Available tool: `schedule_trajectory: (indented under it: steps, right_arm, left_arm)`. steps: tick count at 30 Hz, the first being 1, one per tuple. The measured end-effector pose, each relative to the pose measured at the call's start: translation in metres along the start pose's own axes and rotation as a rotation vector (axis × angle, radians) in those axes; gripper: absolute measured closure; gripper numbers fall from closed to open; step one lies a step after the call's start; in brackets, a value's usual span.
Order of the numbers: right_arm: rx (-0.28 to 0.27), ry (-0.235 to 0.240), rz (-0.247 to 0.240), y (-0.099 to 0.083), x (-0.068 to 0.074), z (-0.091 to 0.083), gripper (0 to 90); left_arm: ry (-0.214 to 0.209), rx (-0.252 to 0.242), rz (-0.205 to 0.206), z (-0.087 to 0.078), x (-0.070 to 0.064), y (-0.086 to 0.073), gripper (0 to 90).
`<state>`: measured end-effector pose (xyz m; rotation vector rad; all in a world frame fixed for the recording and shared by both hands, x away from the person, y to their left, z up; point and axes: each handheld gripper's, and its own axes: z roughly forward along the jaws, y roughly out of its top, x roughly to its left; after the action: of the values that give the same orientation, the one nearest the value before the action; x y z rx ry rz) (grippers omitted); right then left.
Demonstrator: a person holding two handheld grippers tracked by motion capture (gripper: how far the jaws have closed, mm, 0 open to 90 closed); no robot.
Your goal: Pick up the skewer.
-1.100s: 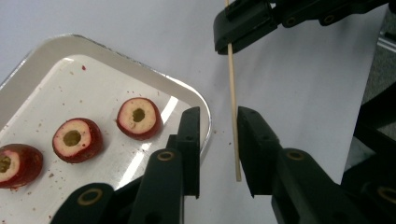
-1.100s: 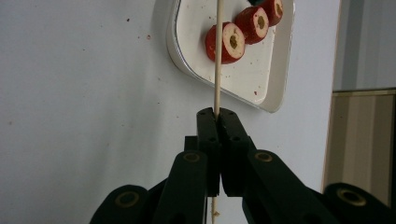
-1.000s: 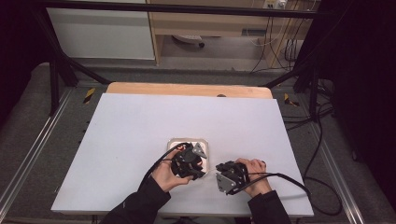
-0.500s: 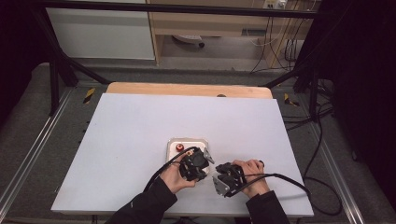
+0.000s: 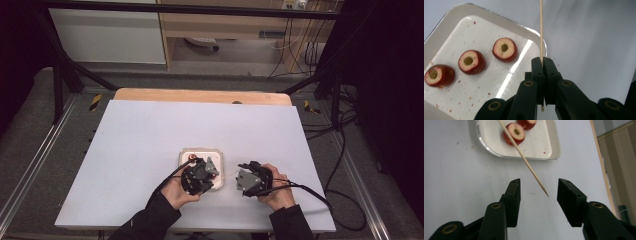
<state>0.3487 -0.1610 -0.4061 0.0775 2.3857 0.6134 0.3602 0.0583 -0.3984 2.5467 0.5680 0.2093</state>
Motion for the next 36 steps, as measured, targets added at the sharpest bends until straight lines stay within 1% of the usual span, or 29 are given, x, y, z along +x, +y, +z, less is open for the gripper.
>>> schedule_trajectory:
  steps: [1, 2, 6, 7, 8, 9, 10, 11, 12, 15, 16, 17, 20, 22, 24, 25, 26, 29, 31, 36]
  right_arm:
    - [-0.010, -0.005, 0.057, -0.003, -0.003, -0.001, 47.3]
    - [-0.016, -0.013, 0.095, -0.005, -0.004, -0.001, 45.1]
    - [-0.032, -0.012, 0.228, -0.016, -0.008, -0.001, 39.0]
    - [-0.035, -0.011, 0.258, -0.018, -0.008, -0.001, 36.6]
    - [-0.038, -0.012, 0.305, -0.021, -0.009, -0.001, 33.7]
    - [-0.042, -0.011, 0.333, -0.023, -0.009, 0.000, 32.3]
    - [-0.041, -0.005, 0.378, -0.026, -0.009, 0.000, 30.3]
    - [-0.039, 0.001, 0.405, -0.027, -0.008, 0.001, 28.4]
    - [-0.035, 0.008, 0.446, -0.029, -0.008, 0.001, 26.6]
    - [-0.025, 0.027, 0.530, -0.033, -0.007, 0.002, 21.5]
    - [-0.022, 0.036, 0.564, -0.034, -0.007, 0.002, 20.4]
    - [-0.021, 0.043, 0.587, -0.035, -0.007, 0.003, 19.8]
    - [-0.016, 0.069, 0.640, -0.035, -0.008, 0.004, 16.1]
    - [-0.016, 0.097, 0.677, -0.034, -0.010, 0.004, 14.7]
    - [-0.031, 0.120, 0.717, -0.032, -0.011, 0.005, 11.9]
    - [-0.025, 0.132, 0.739, -0.030, -0.012, 0.005, 10.3]
    - [-0.014, 0.142, 0.750, -0.028, -0.014, 0.005, 8.4]
    - [0.002, 0.164, 0.772, -0.022, -0.016, 0.006, 5.1]
    - [0.009, 0.179, 0.776, -0.017, -0.019, 0.006, 3.9]
    - [0.003, 0.188, 0.781, -0.004, -0.025, 0.008, 2.7]
  left_arm:
    - [0.001, -0.003, -0.004, -0.001, 0.001, -0.003, 88.6]
    - [0.004, -0.007, -0.008, -0.002, 0.003, -0.006, 88.6]
    - [0.010, -0.034, -0.035, -0.008, 0.008, -0.019, 88.6]
    - [0.015, -0.048, -0.044, -0.010, 0.010, -0.023, 88.6]
    - [0.013, -0.058, -0.051, -0.012, 0.011, -0.025, 88.6]
    - [0.016, -0.076, -0.066, -0.014, 0.012, -0.029, 88.6]
    - [0.020, -0.084, -0.069, -0.016, 0.013, -0.031, 88.6]
    - [0.033, -0.100, -0.075, -0.019, 0.014, -0.035, 88.6]
    - [0.039, -0.108, -0.079, -0.020, 0.015, -0.038, 88.6]
    - [0.055, -0.147, -0.104, -0.026, 0.018, -0.049, 88.6]
    - [0.060, -0.158, -0.112, -0.028, 0.019, -0.052, 88.6]
    - [0.067, -0.171, -0.119, -0.029, 0.019, -0.056, 88.6]
    - [0.089, -0.197, -0.133, -0.033, 0.021, -0.067, 88.6]
    - [0.103, -0.220, -0.153, -0.036, 0.023, -0.073, 88.6]
    - [0.105, -0.232, -0.171, -0.039, 0.024, -0.079, 88.6]
    - [0.109, -0.239, -0.175, -0.039, 0.025, -0.082, 88.5]
    - [0.111, -0.240, -0.180, -0.040, 0.025, -0.085, 88.5]
    - [0.117, -0.251, -0.201, -0.042, 0.028, -0.095, 88.5]
    - [0.121, -0.263, -0.210, -0.043, 0.030, -0.101, 88.5]
    - [0.128, -0.295, -0.233, -0.047, 0.034, -0.115, 88.5]
